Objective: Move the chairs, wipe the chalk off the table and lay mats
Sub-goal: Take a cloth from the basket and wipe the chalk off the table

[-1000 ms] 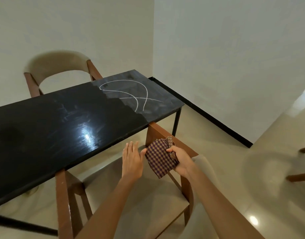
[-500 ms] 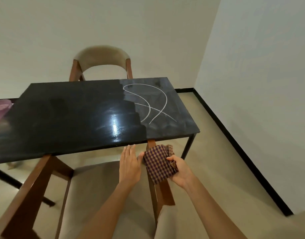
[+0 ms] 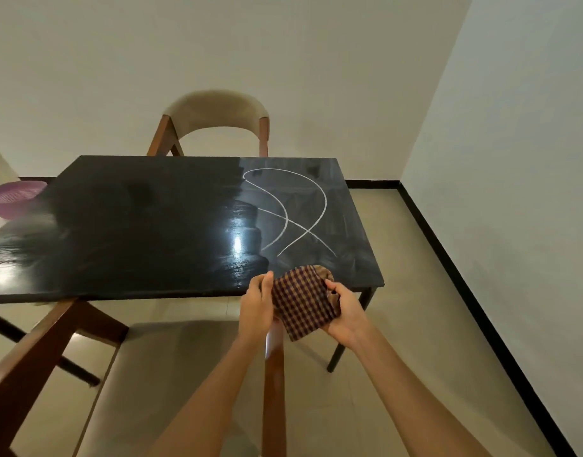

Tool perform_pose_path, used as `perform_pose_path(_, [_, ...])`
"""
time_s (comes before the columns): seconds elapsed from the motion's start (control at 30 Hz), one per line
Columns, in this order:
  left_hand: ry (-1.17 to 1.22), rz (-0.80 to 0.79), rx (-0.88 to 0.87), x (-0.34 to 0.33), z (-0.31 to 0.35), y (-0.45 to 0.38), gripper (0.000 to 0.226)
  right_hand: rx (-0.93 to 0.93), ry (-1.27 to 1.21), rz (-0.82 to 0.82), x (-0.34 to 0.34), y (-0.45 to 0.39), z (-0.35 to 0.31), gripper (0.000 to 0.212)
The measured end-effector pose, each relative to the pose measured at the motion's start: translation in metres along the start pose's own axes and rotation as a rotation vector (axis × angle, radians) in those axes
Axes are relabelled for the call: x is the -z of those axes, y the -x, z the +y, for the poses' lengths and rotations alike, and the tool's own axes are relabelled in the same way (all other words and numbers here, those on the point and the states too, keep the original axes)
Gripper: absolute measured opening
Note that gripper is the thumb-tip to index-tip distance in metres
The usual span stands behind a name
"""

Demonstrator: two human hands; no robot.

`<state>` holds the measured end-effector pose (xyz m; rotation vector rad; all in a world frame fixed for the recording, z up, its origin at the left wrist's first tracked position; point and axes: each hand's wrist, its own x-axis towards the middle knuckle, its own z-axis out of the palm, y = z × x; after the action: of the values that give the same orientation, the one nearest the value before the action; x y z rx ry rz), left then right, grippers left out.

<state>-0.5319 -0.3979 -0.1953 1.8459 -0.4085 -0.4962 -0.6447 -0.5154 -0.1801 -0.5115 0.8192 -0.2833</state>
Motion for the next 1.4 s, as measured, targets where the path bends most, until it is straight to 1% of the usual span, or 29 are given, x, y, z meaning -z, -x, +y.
perform_pose_path(0.07, [0.121,0.004,0.087,-0.015,0.012,-0.022,0.041,-0.011,-0.010,-0.016,-0.001,-0.015,-0.027,0.034])
perform_pose_path(0.13, [0.214,0.025,0.151,-0.028,0.022,-0.042,0.041,-0.023,0.009,-0.030,-0.005,-0.032,-0.052,0.036])
perform_pose_path(0.23, [0.359,0.023,0.245,-0.042,0.035,-0.076,0.050,-0.042,0.103,-0.059,-0.013,-0.057,-0.086,0.032])
perform_pose_path(0.3, [0.430,0.025,0.329,-0.050,0.044,-0.098,0.056,-0.031,0.120,-0.081,-0.018,-0.070,-0.104,0.028])
perform_pose_path(0.37, [0.486,-0.002,0.404,-0.059,0.053,-0.114,0.061,-0.024,0.145,-0.085,-0.019,-0.082,-0.122,0.025])
perform_pose_path(0.43, [0.524,-0.039,0.456,-0.065,0.061,-0.126,0.064,-0.026,0.169,-0.094,-0.018,-0.093,-0.138,0.027])
perform_pose_path(0.53, [0.534,-0.038,0.486,-0.074,0.075,-0.142,0.064,-0.037,0.214,-0.098,-0.015,-0.112,-0.159,0.031])
perform_pose_path(0.67, [0.527,0.005,0.490,-0.095,0.092,-0.165,0.062,-0.041,0.317,-0.101,-0.010,-0.141,-0.189,0.028])
perform_pose_path(0.8, [0.471,0.018,0.470,-0.127,0.104,-0.188,0.046,-0.040,0.461,-0.139,-0.008,-0.168,-0.227,0.028])
perform_pose_path(0.87, [0.466,0.076,0.459,-0.145,0.107,-0.203,0.038,-0.064,0.523,-0.171,-0.009,-0.184,-0.252,0.028])
perform_pose_path(0.93, [0.503,0.137,0.451,-0.165,0.110,-0.222,0.037,-0.094,0.580,-0.205,-0.009,-0.204,-0.278,0.028])
perform_pose_path(1.03, [0.531,0.214,0.440,-0.190,0.110,-0.247,0.033,-0.134,0.664,-0.246,-0.011,-0.232,-0.313,0.034])
perform_pose_path(1.1, [0.527,0.289,0.451,-0.207,0.110,-0.261,0.031,-0.164,0.694,-0.279,-0.009,-0.251,-0.331,0.033])
perform_pose_path(1.2, [0.505,0.407,0.467,-0.219,0.108,-0.279,0.027,-0.193,0.712,-0.321,-0.013,-0.277,-0.346,0.028])
perform_pose_path(1.4, [0.398,0.665,0.463,-0.223,0.101,-0.324,0.030,-0.228,0.751,-0.462,-0.044,-0.336,-0.356,0.042])
